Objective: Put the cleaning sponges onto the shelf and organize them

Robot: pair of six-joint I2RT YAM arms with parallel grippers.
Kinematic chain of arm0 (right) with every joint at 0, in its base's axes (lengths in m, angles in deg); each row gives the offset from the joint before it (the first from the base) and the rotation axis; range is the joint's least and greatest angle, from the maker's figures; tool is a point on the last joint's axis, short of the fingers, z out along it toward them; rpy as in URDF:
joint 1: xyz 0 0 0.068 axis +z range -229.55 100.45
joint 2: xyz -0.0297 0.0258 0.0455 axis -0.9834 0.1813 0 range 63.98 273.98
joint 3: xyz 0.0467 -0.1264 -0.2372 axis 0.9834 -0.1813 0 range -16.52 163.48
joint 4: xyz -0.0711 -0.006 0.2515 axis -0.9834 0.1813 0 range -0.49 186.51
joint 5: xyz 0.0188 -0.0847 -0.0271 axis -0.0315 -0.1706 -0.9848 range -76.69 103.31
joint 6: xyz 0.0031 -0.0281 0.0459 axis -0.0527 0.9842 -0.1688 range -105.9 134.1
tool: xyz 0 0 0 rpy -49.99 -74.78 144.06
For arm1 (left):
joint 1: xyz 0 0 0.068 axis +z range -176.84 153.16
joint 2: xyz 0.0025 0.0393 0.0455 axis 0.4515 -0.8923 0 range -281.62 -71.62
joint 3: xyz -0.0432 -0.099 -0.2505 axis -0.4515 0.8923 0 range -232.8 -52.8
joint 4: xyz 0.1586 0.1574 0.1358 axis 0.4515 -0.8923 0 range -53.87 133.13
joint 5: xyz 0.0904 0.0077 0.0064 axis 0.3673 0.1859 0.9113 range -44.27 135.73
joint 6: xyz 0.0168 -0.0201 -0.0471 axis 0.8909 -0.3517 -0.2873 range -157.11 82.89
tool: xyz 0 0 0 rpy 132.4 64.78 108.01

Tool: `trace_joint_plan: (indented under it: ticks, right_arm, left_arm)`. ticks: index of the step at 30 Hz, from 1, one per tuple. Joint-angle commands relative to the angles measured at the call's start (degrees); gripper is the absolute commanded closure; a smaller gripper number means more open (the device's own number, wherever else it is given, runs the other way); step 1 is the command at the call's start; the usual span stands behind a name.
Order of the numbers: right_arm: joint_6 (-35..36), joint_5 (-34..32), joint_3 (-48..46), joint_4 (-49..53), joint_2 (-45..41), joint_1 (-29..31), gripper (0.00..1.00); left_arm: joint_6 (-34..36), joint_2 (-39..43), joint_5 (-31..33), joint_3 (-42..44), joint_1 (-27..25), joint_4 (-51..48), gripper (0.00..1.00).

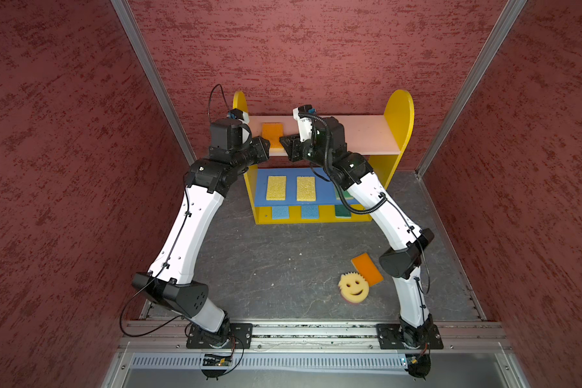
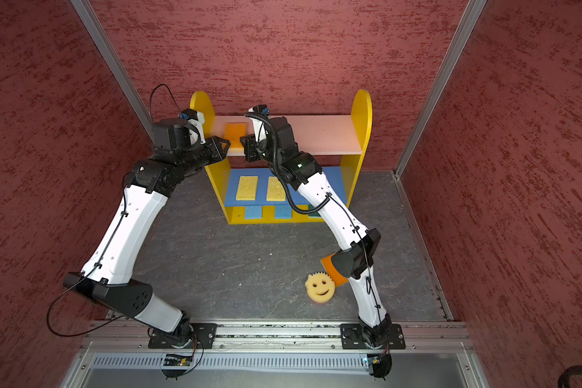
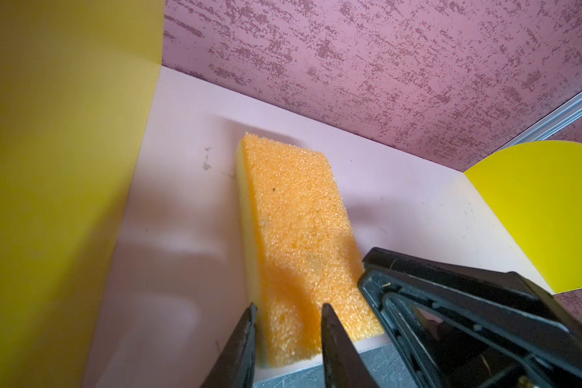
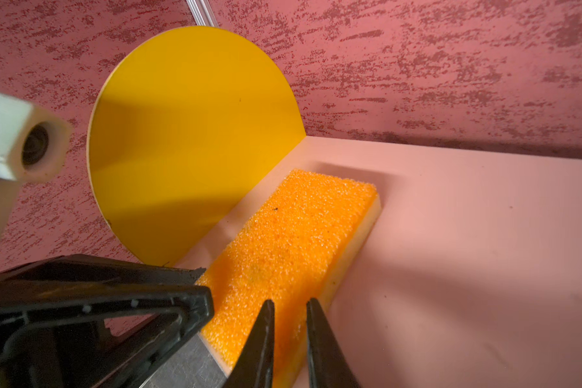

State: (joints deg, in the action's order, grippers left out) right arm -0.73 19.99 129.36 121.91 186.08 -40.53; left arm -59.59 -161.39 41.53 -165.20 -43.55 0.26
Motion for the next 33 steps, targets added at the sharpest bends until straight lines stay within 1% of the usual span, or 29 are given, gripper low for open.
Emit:
trace_joint_plan:
  ticks: [1, 10, 27, 29, 31, 33]
  right_arm:
    - [0.92, -1.89, 1.03, 1.11, 0.33, 0.70, 0.79]
    - [1.29, -4.70, 1.13, 0.34, 0.70, 0.61, 0.74]
    - [0.88, -5.01, 1.08, -0.06, 0.70, -0.17, 0.72]
    - [0.77, -4.92, 0.99, -0.07, 0.51, -0.35, 0.72]
    - [0.83, -4.83, 1.12, 0.03, 0.25, -0.49, 0.71]
    - [0.76, -4.75, 1.13, 0.06, -0.17, -0.53, 0.71]
  left_arm:
    - [0.02, 0.37, -1.07, -0.73, 0.19, -1.04, 0.67]
    - [-0.28, -1.33, -1.50, -1.37, 0.01, -0.80, 0.66]
    - [-0.46, -2.15, -1.42, -2.21, -0.16, -0.28, 0.66]
    - [-0.46, -1.98, -1.41, -2.21, -0.16, -0.37, 0.64]
    - [-0.55, -1.60, -1.34, -2.25, -0.14, -0.37, 0.58]
    - [-0.55, -1.14, -1.42, -2.47, -0.16, -0.43, 0.55]
